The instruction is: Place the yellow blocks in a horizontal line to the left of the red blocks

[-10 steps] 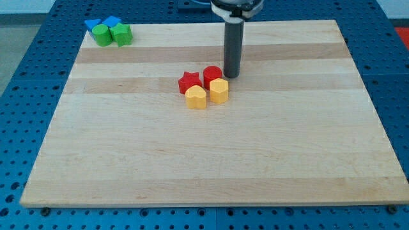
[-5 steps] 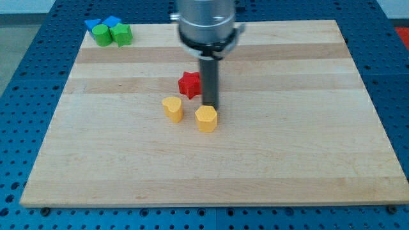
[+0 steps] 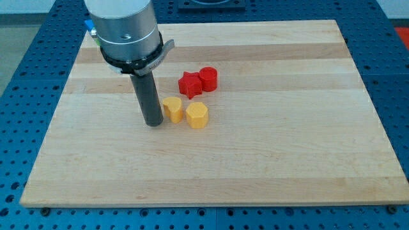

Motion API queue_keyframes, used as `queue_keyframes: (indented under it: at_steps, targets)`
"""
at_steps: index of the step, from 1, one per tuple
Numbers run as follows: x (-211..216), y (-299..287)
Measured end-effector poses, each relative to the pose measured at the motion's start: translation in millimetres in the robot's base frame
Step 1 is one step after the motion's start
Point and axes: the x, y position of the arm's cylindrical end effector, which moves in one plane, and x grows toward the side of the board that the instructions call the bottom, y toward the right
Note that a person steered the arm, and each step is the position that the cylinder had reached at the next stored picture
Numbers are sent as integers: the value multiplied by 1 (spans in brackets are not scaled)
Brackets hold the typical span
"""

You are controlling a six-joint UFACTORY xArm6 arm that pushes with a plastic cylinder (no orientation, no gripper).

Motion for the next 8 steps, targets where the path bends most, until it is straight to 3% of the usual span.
queue_keyframes:
  at_steps: [3, 4, 7, 8]
  targets:
    - [27, 178]
    - [14, 164]
    - [-3, 8]
    - [-3, 3]
